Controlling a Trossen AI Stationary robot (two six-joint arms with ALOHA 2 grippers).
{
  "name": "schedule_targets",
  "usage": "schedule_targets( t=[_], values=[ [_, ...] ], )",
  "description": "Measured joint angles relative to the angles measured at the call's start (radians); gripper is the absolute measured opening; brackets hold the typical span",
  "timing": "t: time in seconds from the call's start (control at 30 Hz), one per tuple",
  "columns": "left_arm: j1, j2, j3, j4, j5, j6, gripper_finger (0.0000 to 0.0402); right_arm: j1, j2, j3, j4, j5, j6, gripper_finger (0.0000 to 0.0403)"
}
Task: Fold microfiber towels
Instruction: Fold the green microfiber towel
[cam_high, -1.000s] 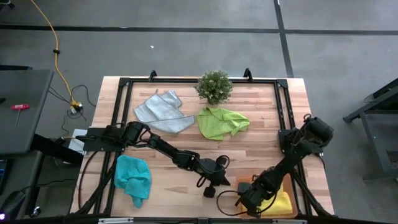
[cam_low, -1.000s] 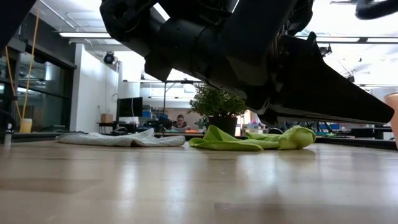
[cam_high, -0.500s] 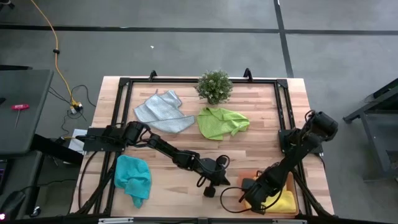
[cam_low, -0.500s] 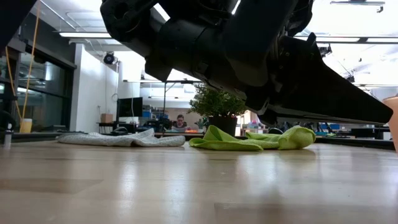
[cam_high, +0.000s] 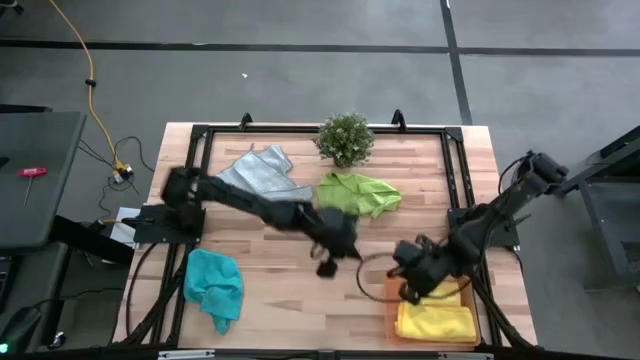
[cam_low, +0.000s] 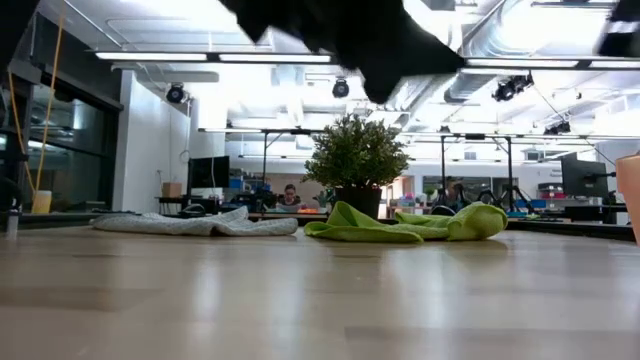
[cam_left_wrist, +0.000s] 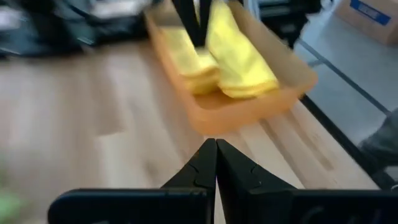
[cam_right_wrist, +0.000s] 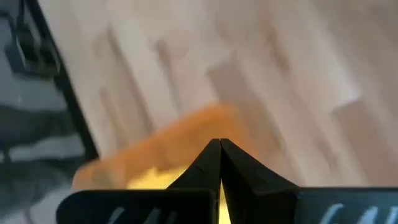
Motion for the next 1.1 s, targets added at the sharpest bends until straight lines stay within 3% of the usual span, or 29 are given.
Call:
schedule_targets(
  t=[0.13,0.3,0.4,0.5,0.73,0.9,1.1],
  values=[
    [0.083,-0.181,-0.071,-0.045,-0.001,0.005,0.0,-0.118,-0.056,-0.093,0.209,0.043,-0.122,0.0],
    [0.154,-0.438,-0.244,0.003,-0.039,-0.078,0.0,-0.28,-0.087,-0.278,0.675,0.027,-0.273,0.0],
    [0.16,-0.592,-0.385,0.055,-0.114,-0.151,0.0,-0.381,-0.082,-0.359,0.961,-0.027,-0.345,0.0],
    [0.14,-0.748,-0.522,0.13,-0.198,-0.231,0.0,-0.469,-0.081,-0.388,1.113,-0.056,-0.409,0.0],
    [0.07,-1.036,-0.752,0.24,-0.379,-0.315,0.0,-0.613,-0.086,-0.309,1.153,-0.113,-0.598,0.0],
    [0.059,-1.157,-0.794,0.263,-0.392,-0.315,0.0,-0.668,-0.086,-0.24,1.078,-0.151,-0.688,0.0],
    [0.062,-1.201,-0.794,0.262,-0.433,-0.257,0.0,-0.68,-0.086,-0.193,0.997,-0.18,-0.781,0.0]
  ],
)
